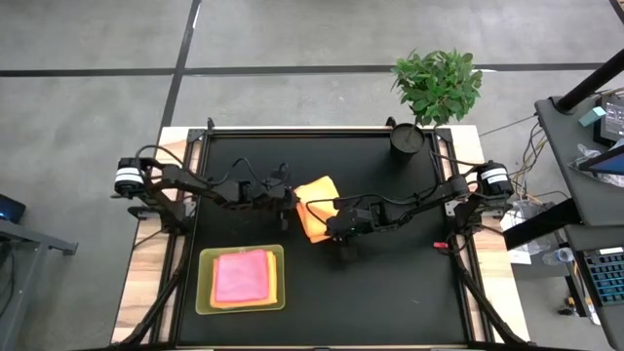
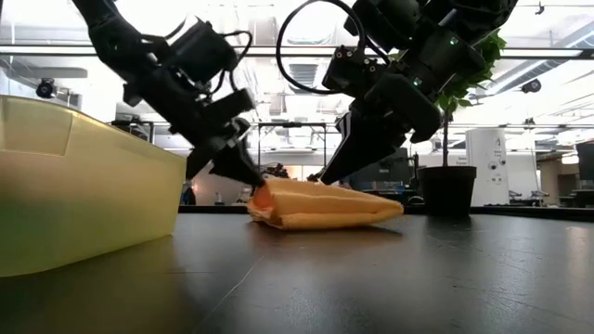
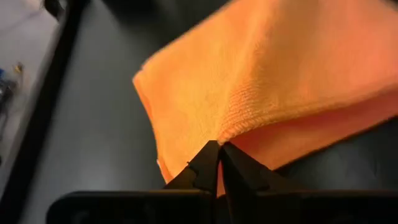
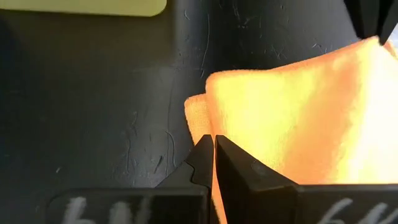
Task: Fold microfiber towels
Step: Fold the orange microfiber towel
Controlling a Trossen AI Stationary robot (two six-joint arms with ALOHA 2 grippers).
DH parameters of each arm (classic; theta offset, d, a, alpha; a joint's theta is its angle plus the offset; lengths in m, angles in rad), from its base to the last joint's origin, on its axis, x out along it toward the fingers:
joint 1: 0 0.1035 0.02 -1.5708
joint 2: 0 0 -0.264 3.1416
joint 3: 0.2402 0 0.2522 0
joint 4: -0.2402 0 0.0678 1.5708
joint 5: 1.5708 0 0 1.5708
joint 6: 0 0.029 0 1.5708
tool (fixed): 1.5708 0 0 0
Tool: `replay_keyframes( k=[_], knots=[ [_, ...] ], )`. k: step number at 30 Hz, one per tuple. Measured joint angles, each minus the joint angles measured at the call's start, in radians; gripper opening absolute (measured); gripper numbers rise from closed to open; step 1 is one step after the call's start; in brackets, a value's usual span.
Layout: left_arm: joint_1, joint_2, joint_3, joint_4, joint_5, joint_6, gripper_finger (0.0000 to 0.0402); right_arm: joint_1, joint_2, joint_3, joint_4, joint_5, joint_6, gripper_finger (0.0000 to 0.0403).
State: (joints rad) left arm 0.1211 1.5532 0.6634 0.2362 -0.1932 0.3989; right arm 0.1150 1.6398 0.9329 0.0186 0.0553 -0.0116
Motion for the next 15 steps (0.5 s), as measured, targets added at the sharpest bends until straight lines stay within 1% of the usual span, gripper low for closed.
replay_keyframes(
  k=[3, 6, 9, 12, 15],
  knots=[
    [-0.001, 0.002, -0.014, -0.007, 0.000, -0.022, 0.0012, 0.000, 0.000, 0.000, 0.014, -0.001, 0.000, 0.0011],
    [-0.001, 0.010, -0.018, -0.020, 0.000, -0.025, 0.0032, 0.000, 0.000, 0.000, 0.029, -0.003, 0.010, 0.0011],
    [-0.003, 0.010, -0.019, -0.018, -0.001, -0.025, 0.0068, 0.000, 0.035, -0.001, 0.119, -0.011, 0.009, 0.0011],
    [-0.007, 0.003, -0.019, -0.029, -0.045, -0.027, 0.0109, 0.000, 0.096, -0.002, 0.232, -0.012, -0.017, 0.0011],
    [-0.014, -0.018, -0.013, -0.057, -0.070, -0.022, 0.0141, -0.004, 0.133, -0.004, 0.351, 0.022, -0.034, 0.0011]
  ],
)
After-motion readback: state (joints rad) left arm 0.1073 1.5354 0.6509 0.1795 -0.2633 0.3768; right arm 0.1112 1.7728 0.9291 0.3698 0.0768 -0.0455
